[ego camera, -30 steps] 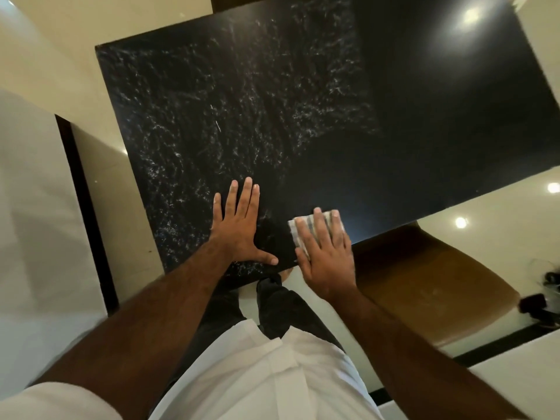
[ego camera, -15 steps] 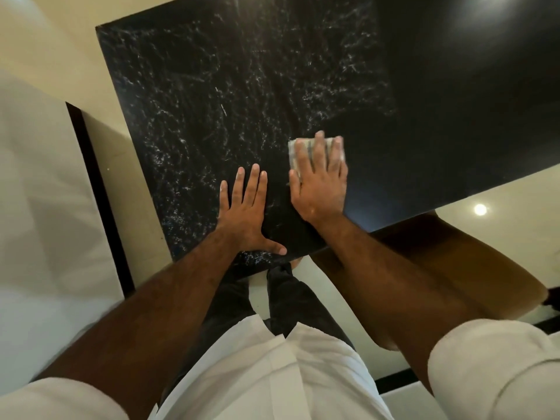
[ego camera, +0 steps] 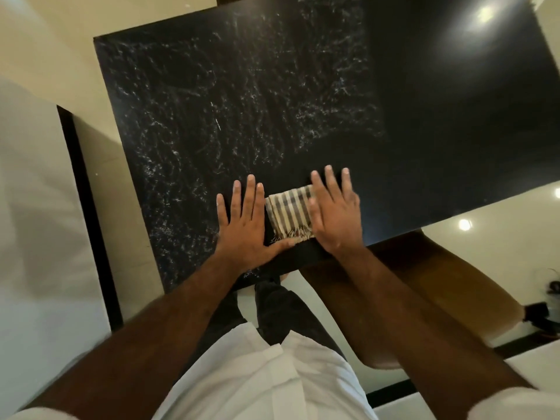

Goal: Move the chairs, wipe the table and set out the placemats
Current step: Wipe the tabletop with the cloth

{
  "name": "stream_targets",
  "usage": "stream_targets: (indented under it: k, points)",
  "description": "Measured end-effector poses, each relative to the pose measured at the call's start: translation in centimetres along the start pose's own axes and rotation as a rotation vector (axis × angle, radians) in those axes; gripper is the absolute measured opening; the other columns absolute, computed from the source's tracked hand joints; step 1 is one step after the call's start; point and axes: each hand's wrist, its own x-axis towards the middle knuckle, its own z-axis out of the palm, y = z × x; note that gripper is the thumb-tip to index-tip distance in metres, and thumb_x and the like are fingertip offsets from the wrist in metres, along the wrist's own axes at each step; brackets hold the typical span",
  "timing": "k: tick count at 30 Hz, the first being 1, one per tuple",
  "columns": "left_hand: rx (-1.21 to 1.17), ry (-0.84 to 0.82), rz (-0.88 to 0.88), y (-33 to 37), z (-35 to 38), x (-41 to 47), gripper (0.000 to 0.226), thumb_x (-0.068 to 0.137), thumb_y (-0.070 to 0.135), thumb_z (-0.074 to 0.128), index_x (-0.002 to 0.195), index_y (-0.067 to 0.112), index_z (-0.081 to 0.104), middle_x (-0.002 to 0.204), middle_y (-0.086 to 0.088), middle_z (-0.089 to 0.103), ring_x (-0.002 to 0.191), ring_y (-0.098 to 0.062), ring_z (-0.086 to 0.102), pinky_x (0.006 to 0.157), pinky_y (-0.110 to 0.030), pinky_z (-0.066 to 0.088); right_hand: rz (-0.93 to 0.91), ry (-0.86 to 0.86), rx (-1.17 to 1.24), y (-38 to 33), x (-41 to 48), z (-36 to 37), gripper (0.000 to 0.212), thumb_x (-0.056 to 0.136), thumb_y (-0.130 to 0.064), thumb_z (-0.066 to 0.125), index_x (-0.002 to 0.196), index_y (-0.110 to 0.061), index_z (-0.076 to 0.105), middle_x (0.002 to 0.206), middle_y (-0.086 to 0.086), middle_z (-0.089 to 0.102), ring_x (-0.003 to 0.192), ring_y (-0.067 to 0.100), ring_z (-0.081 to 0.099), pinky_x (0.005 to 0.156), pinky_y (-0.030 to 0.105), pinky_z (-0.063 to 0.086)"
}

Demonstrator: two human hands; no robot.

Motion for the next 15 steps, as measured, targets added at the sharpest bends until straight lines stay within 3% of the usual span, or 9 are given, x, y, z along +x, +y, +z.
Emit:
stream_targets:
  k: [2,4,7,12,15]
  points:
    - [0.047,0.113,0.056,2.5,0.9,0.2,0.111,0.101,0.086,0.029,0.174,0.010,-0.006,0.181,-0.012,-0.023,0.167,-0.037,-0.019,0.133,-0.067,-0.003,0.080,0.032,-0.043,2.5,1.7,-0.6,0.064,0.115,-0.049,0.028,0.174,-0.027,0.024,0.184,0.005,0.013,0.170,0.036,0.003,0.127,0.066,0.031]
    - [0.079,0.147,0.135,5.0,1.9,0.9,0.095,0.109,0.072,0.030,0.175,0.012,-0.003,0.182,-0.011,-0.019,0.168,-0.036,-0.017,0.134,-0.065,0.002,0.116,0.060,-0.104,4.5,3.2,-0.9,0.065,0.115,-0.049,0.030,0.174,-0.024,0.024,0.184,0.008,0.012,0.170,0.037,0.005,0.127,0.063,0.032]
    - [0.058,0.174,0.176,7.4,2.8,2.7,0.087,0.113,0.062,0.032,0.175,0.013,-0.004,0.183,-0.010,-0.016,0.168,-0.035,-0.014,0.135,-0.061,0.005,0.174,0.136,-0.151,6.6,4.9,-1.5,0.069,0.115,-0.052,0.033,0.175,-0.019,0.022,0.184,0.011,0.011,0.170,0.037,0.007,0.127,0.059,0.030]
    - [0.061,0.238,0.171,8.9,1.4,8.2,0.080,0.113,0.056,0.033,0.176,0.019,0.001,0.183,-0.012,-0.009,0.169,-0.038,-0.006,0.133,-0.063,0.010,0.467,0.247,-0.105,8.7,6.7,-2.0,0.078,0.114,-0.058,0.027,0.175,-0.012,0.015,0.184,0.011,0.008,0.170,0.037,0.004,0.131,0.058,0.028]
    - [0.107,0.277,0.216,10.1,-0.3,12.7,0.075,0.113,0.053,0.033,0.176,0.023,0.007,0.183,-0.014,-0.002,0.169,-0.041,0.002,0.133,-0.064,0.011,0.503,0.268,-0.125,9.1,7.5,-2.0,0.079,0.113,-0.058,0.026,0.175,-0.011,0.014,0.184,0.012,0.008,0.170,0.038,0.004,0.130,0.057,0.027]
